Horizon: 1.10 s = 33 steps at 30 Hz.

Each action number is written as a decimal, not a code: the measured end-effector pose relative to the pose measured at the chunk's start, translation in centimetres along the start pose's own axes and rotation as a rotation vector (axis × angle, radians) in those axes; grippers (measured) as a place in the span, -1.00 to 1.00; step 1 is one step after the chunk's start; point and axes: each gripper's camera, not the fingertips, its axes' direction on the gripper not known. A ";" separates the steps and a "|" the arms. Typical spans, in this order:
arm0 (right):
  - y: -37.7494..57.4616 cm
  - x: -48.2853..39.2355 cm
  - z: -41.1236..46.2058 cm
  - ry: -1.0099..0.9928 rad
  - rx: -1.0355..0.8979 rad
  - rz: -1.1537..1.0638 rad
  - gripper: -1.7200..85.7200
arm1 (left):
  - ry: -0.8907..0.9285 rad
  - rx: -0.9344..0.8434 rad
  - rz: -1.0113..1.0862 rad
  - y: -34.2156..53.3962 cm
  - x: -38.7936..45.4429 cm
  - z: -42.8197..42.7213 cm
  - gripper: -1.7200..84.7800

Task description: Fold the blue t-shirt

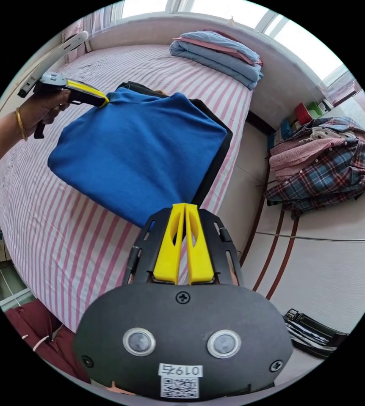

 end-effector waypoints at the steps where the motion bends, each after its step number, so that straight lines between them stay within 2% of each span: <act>1: 0.4 0.1 -0.8 0.005 -0.011 0.000 -0.98 | -0.009 -0.012 0.009 0.7 0.4 0.6 -0.95; 5: 2.1 0.9 -4.1 0.026 -0.013 0.027 -0.98 | -0.019 -0.023 0.029 3.9 1.5 1.7 -0.95; 9: 6.9 2.7 -13.0 0.031 0.174 0.124 -0.98 | -0.014 0.045 -0.022 8.8 1.2 0.3 -0.95; 12: 12.7 2.4 -21.3 0.014 0.340 0.145 -0.98 | 0.043 0.224 -0.067 17.2 0.9 -3.3 -0.95; 14: 17.1 1.1 -26.7 -0.022 0.439 0.127 -0.98 | 0.134 0.390 -0.066 26.8 2.2 -6.8 -0.95; 15: 20.0 -0.3 -30.1 -0.029 0.478 0.104 -0.98 | 0.170 0.415 -0.069 29.5 2.8 -7.6 -0.95; 20: 30.6 -5.9 -41.1 -0.081 0.496 0.057 -0.98 | 0.418 0.246 -0.165 50.7 9.9 -10.7 -0.95; 23: 34.8 -7.3 -46.7 -0.150 0.477 0.084 -0.98 | 0.350 0.204 -0.225 59.0 12.4 -12.3 -0.95; 26: 36.8 -8.4 -51.2 -0.165 0.456 -0.021 -0.98 | 0.484 0.132 -0.161 63.4 13.6 -11.1 -0.95; 29: 38.4 -7.8 -55.4 -0.249 0.447 -0.096 -0.98 | 0.479 0.138 -0.075 67.1 14.8 -10.4 -0.95; 33: 40.6 -5.6 -59.3 -0.278 0.381 -0.050 -0.98 | 0.452 0.152 -0.119 72.3 15.7 -9.4 -0.95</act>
